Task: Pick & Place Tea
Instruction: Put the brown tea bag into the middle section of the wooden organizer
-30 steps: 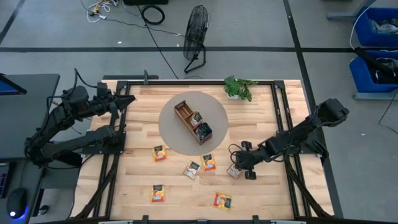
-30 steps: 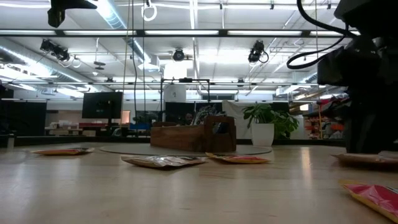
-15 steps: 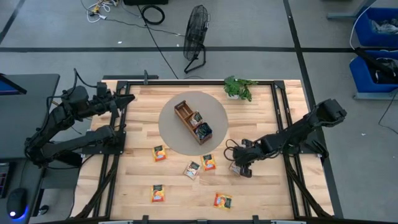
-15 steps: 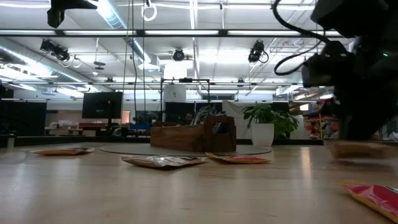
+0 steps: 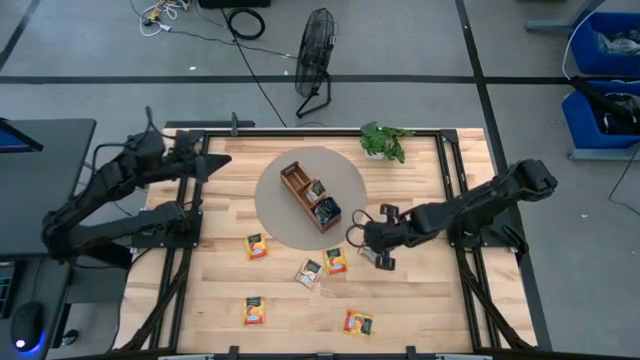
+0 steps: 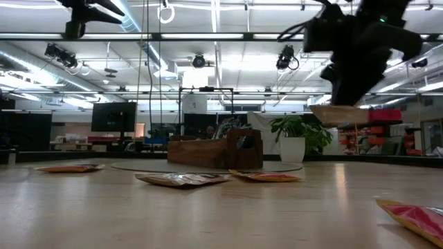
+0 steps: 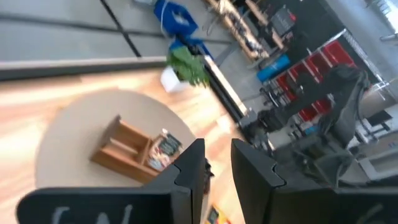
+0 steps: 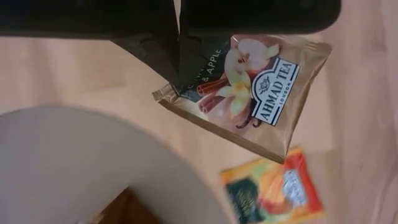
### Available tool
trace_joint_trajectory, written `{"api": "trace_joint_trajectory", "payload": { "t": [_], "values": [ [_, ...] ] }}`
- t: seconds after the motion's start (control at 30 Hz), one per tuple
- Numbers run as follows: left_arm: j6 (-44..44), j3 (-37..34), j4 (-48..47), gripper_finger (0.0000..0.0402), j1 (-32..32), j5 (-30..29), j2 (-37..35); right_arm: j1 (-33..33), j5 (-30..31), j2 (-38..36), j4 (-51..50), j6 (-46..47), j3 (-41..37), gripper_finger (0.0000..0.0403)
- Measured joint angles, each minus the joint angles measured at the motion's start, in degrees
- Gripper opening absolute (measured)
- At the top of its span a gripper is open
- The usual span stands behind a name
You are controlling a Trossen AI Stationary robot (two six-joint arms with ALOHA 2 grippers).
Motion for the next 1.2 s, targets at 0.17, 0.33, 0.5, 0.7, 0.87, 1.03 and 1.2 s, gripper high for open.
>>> {"api": "trace_joint_trajectory", "payload": {
  "t": [0.17, 0.33, 0.5, 0.7, 0.87, 1.03, 1.2],
  "values": [
    [-3.25, 0.0, 1.18, 0.0083, -0.02, 4.64, 4.8, -2.61, 2.82, -0.02, -2.44, -3.95, 5.4, 0.0],
    [-7.79, 0.0, 4.72, 0.0084, -0.02, 9.58, 10.06, -5.74, 6.09, -0.02, -3.95, -8.62, 11.43, 0.0],
    [-9.81, 0.0, 11.05, 0.0106, -1.15, 14.61, 16.44, -9.27, 8.46, -0.09, -4.24, -13.76, 17.28, 0.0],
    [-12.39, 0.0, 19.35, 0.0173, -4.17, 19.62, 25.51, -12.13, 10.32, -0.12, -5.12, -18.39, 21.74, 0.0],
    [-14.14, 0.0, 26.69, 0.0207, -6.51, 21.47, 32.45, -13.79, 10.24, -0.11, -6.13, -19.77, 22.36, 0.0],
    [-17.59, -0.01, 32.9, 0.0215, -8.42, 21.65, 37.96, -14.99, 10.37, -0.11, -6.24, -19.87, 22.36, 0.0],
    [-21.69, -0.02, 40.16, 0.0208, -10.47, 21.67, 42.53, -15.76, 10.47, -0.02, -5.3, -21.05, 22.36, 0.0]
  ]
}}
